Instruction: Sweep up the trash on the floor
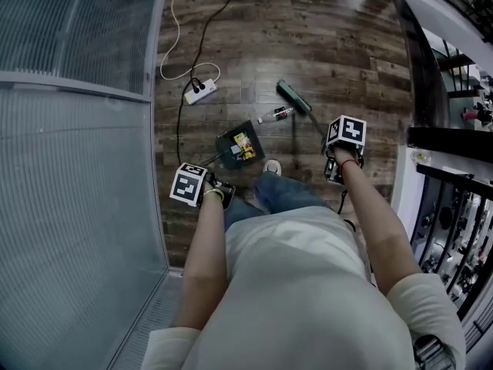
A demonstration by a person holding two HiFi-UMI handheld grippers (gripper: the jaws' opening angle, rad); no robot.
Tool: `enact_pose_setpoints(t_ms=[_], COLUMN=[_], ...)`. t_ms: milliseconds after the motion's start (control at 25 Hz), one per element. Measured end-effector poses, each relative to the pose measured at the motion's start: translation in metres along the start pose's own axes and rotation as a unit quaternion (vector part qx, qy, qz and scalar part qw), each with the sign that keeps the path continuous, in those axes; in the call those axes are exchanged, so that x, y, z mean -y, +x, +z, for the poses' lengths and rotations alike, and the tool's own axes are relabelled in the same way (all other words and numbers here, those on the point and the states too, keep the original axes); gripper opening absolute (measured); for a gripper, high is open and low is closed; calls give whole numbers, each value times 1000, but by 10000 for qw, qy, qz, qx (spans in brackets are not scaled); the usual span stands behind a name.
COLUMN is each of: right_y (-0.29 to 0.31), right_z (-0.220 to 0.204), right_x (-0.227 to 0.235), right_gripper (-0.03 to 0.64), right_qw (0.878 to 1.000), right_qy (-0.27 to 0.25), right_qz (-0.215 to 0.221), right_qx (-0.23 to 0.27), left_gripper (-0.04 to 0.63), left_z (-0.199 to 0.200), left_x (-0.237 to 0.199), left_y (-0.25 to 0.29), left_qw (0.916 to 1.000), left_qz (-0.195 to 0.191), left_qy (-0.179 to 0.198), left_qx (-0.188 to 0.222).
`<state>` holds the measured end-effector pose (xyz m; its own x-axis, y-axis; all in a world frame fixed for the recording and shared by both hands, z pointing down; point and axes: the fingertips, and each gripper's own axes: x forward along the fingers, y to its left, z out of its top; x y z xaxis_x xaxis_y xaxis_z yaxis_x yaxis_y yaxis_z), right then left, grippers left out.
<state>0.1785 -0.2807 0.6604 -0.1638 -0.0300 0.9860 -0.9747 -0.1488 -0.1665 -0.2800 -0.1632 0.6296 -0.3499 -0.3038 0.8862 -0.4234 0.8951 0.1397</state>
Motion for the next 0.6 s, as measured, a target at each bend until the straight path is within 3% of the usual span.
enact_pose_setpoints(t_ms=[320,600], right_y=[9,10], right_z=[-13,-36], right_x=[-10,-13], right_gripper=[98,98], right_qw=[9964,9914], right_qy=[-756,-1145], right_qz=[-242,-369], right_qx=[-291,-510], left_gripper=[94,94], left_z=[5,2], left_x=[5,3], left_y=[2,0], left_qw=[9995,9996], left_qz=[-51,-74], left_qy=[305,274], left_qx=[19,49])
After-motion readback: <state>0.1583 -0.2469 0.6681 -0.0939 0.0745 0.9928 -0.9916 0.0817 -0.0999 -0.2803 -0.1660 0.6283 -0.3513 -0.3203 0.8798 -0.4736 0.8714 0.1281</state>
